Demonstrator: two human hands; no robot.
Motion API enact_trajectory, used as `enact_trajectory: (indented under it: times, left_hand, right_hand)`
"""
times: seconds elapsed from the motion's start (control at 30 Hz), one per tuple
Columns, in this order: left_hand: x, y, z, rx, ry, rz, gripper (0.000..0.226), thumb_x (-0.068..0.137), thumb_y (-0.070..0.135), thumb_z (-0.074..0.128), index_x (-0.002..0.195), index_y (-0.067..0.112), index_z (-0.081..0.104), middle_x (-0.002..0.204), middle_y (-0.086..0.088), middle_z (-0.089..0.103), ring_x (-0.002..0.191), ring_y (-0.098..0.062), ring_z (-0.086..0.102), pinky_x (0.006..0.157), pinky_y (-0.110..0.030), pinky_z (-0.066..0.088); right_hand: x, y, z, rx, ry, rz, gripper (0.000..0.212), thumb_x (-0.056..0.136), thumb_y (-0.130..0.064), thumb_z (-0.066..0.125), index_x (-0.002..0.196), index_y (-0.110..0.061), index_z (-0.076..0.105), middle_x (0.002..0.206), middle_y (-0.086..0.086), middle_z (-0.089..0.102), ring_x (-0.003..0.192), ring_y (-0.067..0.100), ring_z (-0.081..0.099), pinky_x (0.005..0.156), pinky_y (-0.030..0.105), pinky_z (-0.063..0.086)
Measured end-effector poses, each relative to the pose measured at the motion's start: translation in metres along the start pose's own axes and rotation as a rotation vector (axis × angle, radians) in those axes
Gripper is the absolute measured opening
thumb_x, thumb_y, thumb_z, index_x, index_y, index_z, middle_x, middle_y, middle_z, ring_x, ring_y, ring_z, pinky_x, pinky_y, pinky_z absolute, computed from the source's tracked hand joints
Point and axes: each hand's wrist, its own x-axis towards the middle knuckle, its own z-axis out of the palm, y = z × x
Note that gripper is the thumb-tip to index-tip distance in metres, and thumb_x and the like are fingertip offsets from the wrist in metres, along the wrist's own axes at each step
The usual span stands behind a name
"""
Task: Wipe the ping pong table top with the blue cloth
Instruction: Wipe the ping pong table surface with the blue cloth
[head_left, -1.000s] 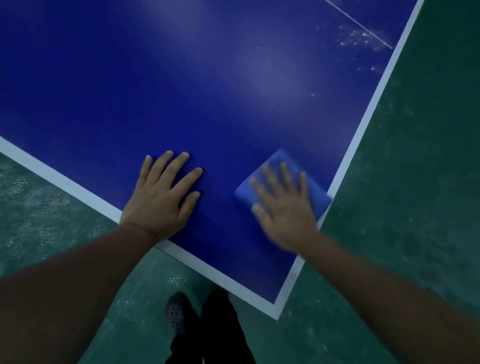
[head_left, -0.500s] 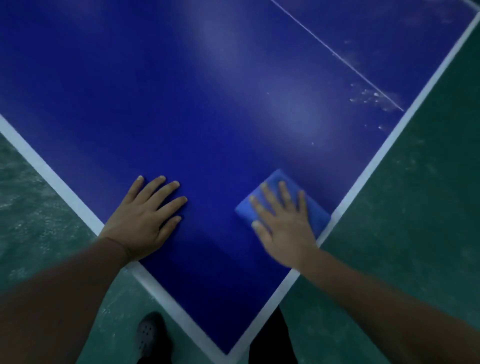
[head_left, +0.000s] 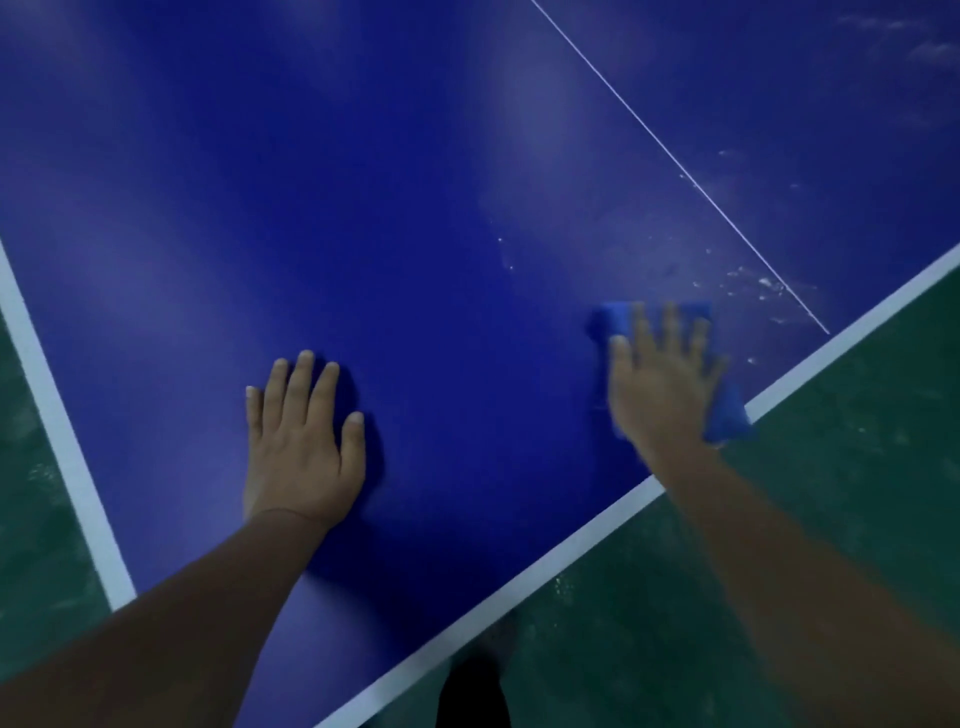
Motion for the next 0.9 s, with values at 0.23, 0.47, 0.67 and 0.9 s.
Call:
enact_trajectory:
  times: [0.23,0.47,0.67,0.9]
  left_hand:
    - [0.004,0.000,0.001,0.021,-0.051,-0.007,0.063,0.097,0.044,0.022,0.151,0.015,0.038,0.162,-0.009,0.025,0.152,-0.029,0.010,0.123,-0.051,0.001]
    - [0.005,-0.003,0.001,0.028,-0.051,-0.008,0.063,0.097,0.043,0.023,0.150,0.014,0.038,0.161,-0.010,0.026,0.151,-0.030,0.010,0.123,-0.051,0.000]
    - [0.005,0.000,-0.002,0.035,-0.078,-0.024,0.062,0.097,0.042,0.022,0.152,0.016,0.036,0.162,-0.009,0.024,0.152,-0.028,0.008,0.122,-0.052,0.001]
    - [0.006,0.001,-0.005,0.021,-0.096,-0.030,0.062,0.097,0.040,0.021,0.152,0.015,0.038,0.162,-0.008,0.024,0.153,-0.027,0.008,0.123,-0.052,0.002]
  right_hand:
    - [-0.133,-0.068,0.028,-0.030,-0.091,-0.759,0.053,0.104,-0.051,0.023,0.153,-0.035,0.033,0.165,0.000,0.023,0.153,0.034,0.013,0.117,0.068,0.012]
    - [-0.018,0.030,-0.004,0.018,-0.021,0.080,0.065,0.097,-0.057,0.011,0.159,-0.036,0.014,0.168,-0.004,0.004,0.154,0.030,0.000,0.119,0.065,0.003]
    - [-0.086,-0.041,0.026,-0.138,-0.072,-0.921,0.053,0.103,-0.054,0.027,0.154,-0.037,0.031,0.165,-0.001,0.024,0.153,0.033,0.015,0.119,0.064,0.009]
    - [0.021,-0.031,0.002,-0.095,0.034,-0.326,0.059,0.100,-0.050,0.027,0.154,-0.029,0.035,0.165,0.003,0.022,0.152,0.036,0.015,0.118,0.066,0.012]
